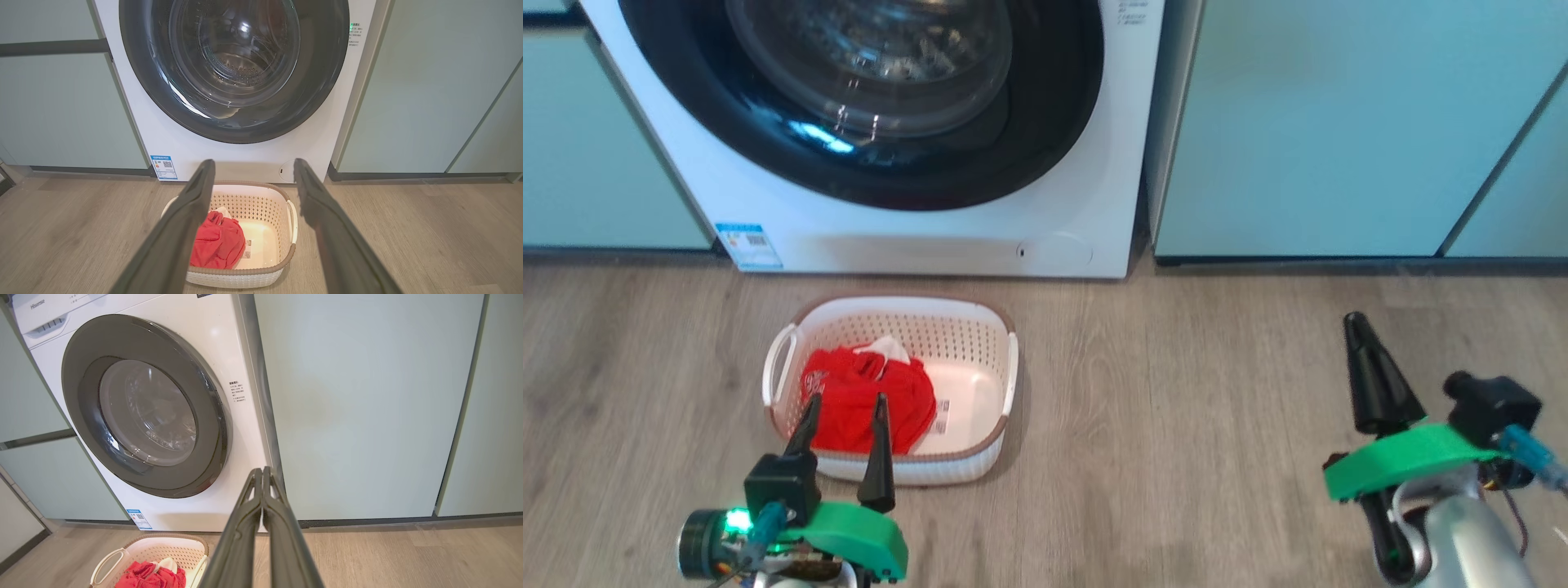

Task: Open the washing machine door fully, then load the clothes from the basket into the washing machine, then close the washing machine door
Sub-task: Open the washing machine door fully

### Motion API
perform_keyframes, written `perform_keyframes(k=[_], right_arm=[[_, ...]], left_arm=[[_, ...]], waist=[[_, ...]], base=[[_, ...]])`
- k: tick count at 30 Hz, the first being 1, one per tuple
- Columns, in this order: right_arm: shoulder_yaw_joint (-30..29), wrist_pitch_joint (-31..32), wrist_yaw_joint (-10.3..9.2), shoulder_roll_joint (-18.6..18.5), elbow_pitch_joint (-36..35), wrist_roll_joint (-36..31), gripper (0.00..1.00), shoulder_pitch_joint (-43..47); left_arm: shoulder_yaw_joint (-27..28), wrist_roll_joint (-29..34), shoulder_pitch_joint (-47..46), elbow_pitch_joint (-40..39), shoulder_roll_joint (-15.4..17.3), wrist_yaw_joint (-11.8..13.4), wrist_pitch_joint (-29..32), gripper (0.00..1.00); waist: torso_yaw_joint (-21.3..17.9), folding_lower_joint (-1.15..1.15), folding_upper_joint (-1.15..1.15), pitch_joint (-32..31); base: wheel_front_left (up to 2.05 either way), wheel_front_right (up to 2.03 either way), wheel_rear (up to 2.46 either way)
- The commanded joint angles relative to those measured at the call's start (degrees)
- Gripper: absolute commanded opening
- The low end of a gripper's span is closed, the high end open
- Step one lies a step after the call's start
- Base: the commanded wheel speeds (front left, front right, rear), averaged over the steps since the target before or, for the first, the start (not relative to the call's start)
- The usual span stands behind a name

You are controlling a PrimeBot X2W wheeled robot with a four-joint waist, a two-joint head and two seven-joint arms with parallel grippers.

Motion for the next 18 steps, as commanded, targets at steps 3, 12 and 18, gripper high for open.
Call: perform_keyframes(k=[3,12,18], right_arm=[[-0.08,-0.54,-0.01,-0.19,-0.70,3.19,0.00,-6.49],[-2.75,-0.31,-0.01,-0.19,4.49,10.19,0.00,-23.83],[-3.93,4.65,-0.01,-1.94,6.81,17.79,0.00,-37.64]], left_arm=[[0.61,-0.31,-3.71,-2.11,0.43,-0.03,-0.74,1.00],[-1.41,-2.23,-11.10,-4.86,0.43,-0.75,-0.74,1.00],[-2.08,-2.30,-14.88,-6.41,0.43,-0.85,-0.74,1.00]], waist=[[2.05,0.00,0.00,4.00],[7.47,0.00,0.00,16.50],[10.09,0.00,0.00,22.49]], base=[[0.00,0.00,0.00],[0.00,0.00,0.00],[0.00,0.00,0.00]])
